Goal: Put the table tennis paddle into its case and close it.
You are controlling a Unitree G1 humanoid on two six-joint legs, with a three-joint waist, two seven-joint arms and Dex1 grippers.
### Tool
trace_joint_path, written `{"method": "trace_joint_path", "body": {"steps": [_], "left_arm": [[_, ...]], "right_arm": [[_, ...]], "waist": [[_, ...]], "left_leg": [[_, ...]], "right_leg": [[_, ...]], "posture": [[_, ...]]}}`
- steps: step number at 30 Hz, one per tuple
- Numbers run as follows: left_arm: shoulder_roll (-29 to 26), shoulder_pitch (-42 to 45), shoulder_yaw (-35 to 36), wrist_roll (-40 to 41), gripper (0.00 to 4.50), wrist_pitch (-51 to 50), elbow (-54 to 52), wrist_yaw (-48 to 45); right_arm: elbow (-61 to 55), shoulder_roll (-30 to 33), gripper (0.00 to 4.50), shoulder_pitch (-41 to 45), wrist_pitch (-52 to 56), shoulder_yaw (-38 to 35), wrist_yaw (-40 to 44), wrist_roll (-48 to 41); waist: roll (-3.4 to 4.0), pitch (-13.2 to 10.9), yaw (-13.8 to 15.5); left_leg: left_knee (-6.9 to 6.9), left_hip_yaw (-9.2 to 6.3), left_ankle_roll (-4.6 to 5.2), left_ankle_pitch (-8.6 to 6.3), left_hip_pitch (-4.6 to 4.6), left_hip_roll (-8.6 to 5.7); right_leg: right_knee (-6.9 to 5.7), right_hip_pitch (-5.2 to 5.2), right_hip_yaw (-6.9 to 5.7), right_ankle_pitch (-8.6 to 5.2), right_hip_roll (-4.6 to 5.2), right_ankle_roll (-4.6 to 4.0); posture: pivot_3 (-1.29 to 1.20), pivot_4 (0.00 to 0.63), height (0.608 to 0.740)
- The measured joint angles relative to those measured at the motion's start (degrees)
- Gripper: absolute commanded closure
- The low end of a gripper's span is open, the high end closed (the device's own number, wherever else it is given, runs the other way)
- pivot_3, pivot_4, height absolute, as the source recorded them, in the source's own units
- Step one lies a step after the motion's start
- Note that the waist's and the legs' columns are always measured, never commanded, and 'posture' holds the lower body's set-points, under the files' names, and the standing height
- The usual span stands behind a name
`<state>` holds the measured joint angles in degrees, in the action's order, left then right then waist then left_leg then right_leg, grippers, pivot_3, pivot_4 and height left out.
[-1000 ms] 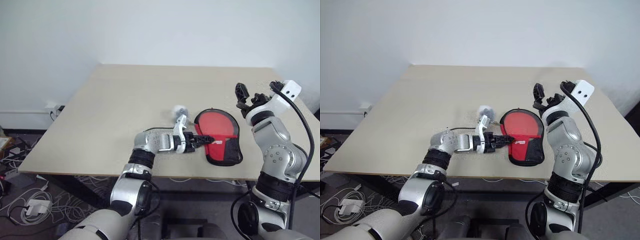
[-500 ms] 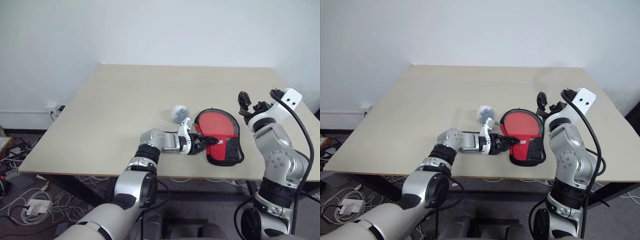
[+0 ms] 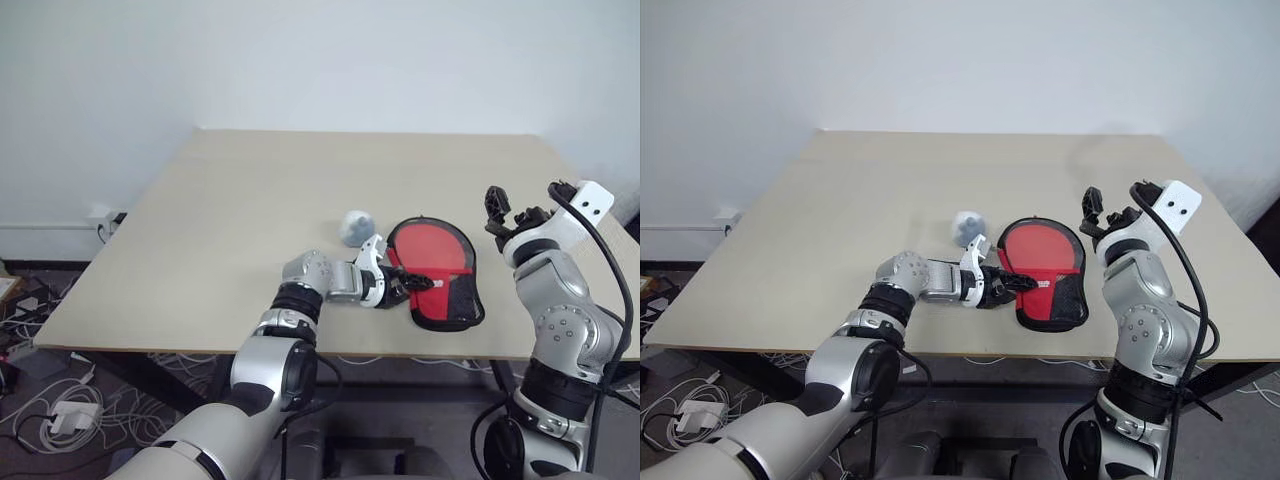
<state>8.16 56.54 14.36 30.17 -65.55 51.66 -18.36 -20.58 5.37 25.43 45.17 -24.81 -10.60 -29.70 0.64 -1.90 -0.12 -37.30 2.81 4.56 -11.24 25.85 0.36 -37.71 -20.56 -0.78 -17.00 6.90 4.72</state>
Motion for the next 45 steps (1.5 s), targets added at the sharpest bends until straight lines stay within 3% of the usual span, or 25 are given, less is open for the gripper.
{"method": "trace_joint_path", "body": {"steps": [6, 7, 10, 17, 18, 28, 36, 41, 45], "left_arm": [[0.11, 0.02, 0.35, 0.34, 0.94, 0.78, 0.65, 0.73], [0.12, 0.02, 0.39, 0.57, 1.1, 1.06, 0.97, 0.76], [0.15, 0.02, 0.21, 0.68, 1.82, 1.89, 1.83, 1.27], [0.17, 0.0, -1.58, -0.1, 4.38, 1.94, 2.36, 1.63], [0.17, 0.0, -1.5, -0.04, 4.48, 1.95, 2.36, 1.67], [0.16, -0.06, 0.18, 0.34, 4.48, -0.4, 1.83, 1.71], [-0.01, -1.06, 0.05, 2.59, 4.48, -15.8, -11.52, 3.63], [-1.0, -6.66, -4.36, 3.38, 4.48, -25.37, -20.82, 4.97], [-5.19, -9.86, -13.23, 10.01, 4.48, -26.1, -24.77, 5.07]], "right_arm": [[-0.16, 0.01, 0.0, -1.04, 0.0, 0.04, -0.32, 0.01], [-0.2, 0.02, 0.0, -1.04, 0.0, 0.07, -0.4, 0.01], [-0.22, 0.05, 0.0, -1.04, 0.0, 0.13, -0.55, 0.01], [-0.22, 0.05, 0.0, -1.08, 0.0, 0.17, -0.82, 0.02], [-0.22, 0.06, 0.0, -1.09, 0.0, 0.17, -0.83, 0.03], [-0.2, 0.08, 0.0, -1.1, -0.09, 0.21, -1.02, 0.2], [-0.05, -0.06, 0.0, -1.1, -0.21, 0.81, -1.26, 0.41], [0.19, -0.11, 0.0, -1.11, -0.42, 0.95, -1.29, 0.43], [0.24, -0.06, 0.0, -1.11, -0.48, 1.46, -1.28, 0.46]], "waist": [[0.0, 0.0, -0.03], [-0.01, 0.0, -0.02], [-0.01, 0.0, -0.02], [-0.01, 0.0, 0.21], [-0.01, 0.0, 0.23], [-0.01, -0.01, 0.23], [-0.01, -0.02, 0.16], [0.0, -0.02, 0.15], [0.0, -0.02, 0.15]], "left_leg": [[0.0, 0.01, 0.0, 0.0, -0.1, 0.0], [0.0, 0.01, 0.0, -0.01, -0.14, 0.0], [0.0, 0.02, 0.0, -0.01, -0.14, -0.01], [0.03, 0.03, 0.01, -0.01, -0.13, -0.04], [0.03, 0.03, 0.01, -0.01, -0.13, -0.04], [0.03, 0.02, 0.0, -0.01, -0.12, -0.06], [0.05, 0.02, -0.01, 0.0, -0.08, -0.04], [0.08, 0.02, -0.33, 0.17, -0.09, -0.04], [0.1, 0.02, -0.55, 0.07, -0.09, 0.0]], "right_leg": [[0.01, 0.04, -0.01, 0.0, 0.0, 0.0], [0.02, 0.08, -0.01, 0.0, 0.0, 0.0], [0.02, 0.08, 0.0, 0.0, 0.02, 0.0], [0.04, 0.06, 0.01, 0.0, 0.05, 0.0], [0.04, 0.06, 0.01, 0.0, 0.05, 0.0], [0.04, 0.05, 0.01, 0.0, 0.06, 0.0], [0.04, 0.02, 0.02, 0.0, 0.05, 0.0], [0.03, 0.02, 0.03, 0.0, 0.05, 0.0], [0.03, 0.01, 0.05, 0.0, 0.06, -0.01]], "posture": [[0.0, 0.0, 0.715], [0.0, 0.0, 0.715], [0.0, 0.0, 0.715], [0.0, 0.0, 0.715], [0.0, 0.0, 0.715], [0.0, 0.0, 0.715], [0.0, 0.0, 0.715], [0.0, 0.0, 0.715], [0.0, 0.0, 0.715]]}}
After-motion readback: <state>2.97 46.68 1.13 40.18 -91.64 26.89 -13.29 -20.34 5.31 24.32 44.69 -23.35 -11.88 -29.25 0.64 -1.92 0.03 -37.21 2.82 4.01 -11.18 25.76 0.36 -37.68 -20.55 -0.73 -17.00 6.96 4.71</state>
